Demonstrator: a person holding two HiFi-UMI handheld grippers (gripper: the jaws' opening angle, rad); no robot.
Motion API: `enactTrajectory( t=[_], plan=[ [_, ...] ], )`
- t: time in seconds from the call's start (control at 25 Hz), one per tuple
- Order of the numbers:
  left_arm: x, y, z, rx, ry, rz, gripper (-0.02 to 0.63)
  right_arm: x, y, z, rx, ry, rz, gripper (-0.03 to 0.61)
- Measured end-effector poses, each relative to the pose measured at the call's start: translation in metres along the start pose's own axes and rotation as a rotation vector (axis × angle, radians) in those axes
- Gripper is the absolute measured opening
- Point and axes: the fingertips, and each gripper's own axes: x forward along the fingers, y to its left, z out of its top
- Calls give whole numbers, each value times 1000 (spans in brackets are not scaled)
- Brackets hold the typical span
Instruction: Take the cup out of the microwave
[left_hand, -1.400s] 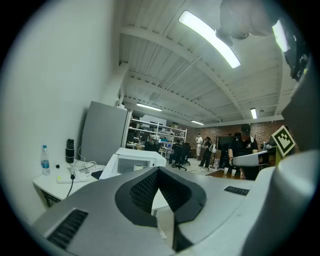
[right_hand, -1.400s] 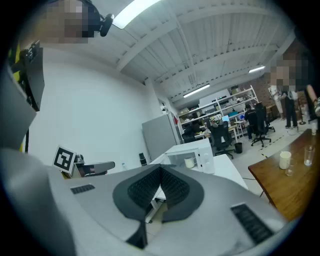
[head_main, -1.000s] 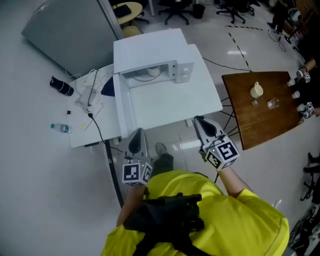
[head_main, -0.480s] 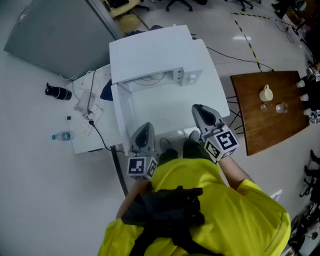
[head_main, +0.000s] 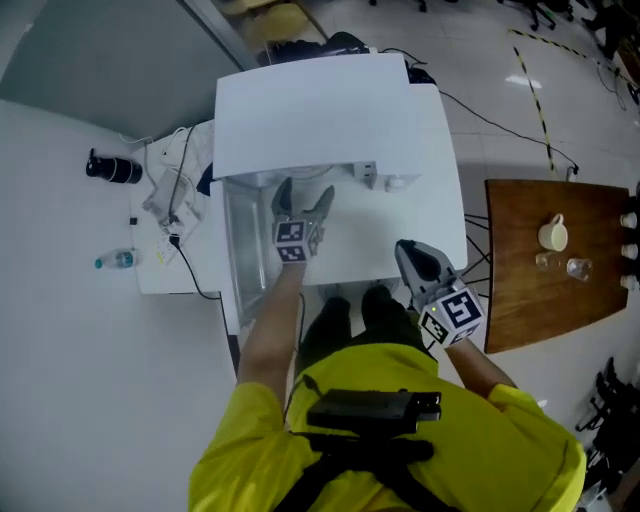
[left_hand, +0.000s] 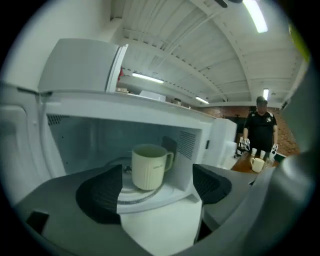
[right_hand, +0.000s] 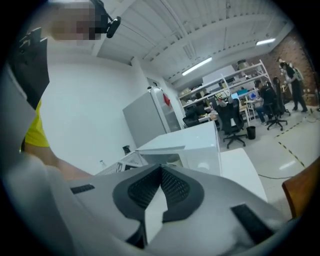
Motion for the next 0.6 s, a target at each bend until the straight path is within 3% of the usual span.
enactTrajectory(
  t=[0.24,0.6],
  plan=[
    [80,36,4,6,-61,67,462,21,-55,-42,41,87,0,5],
    [116,27,-6,52,-44,51,462,28,-64,-44,75,86,7,5]
  ],
)
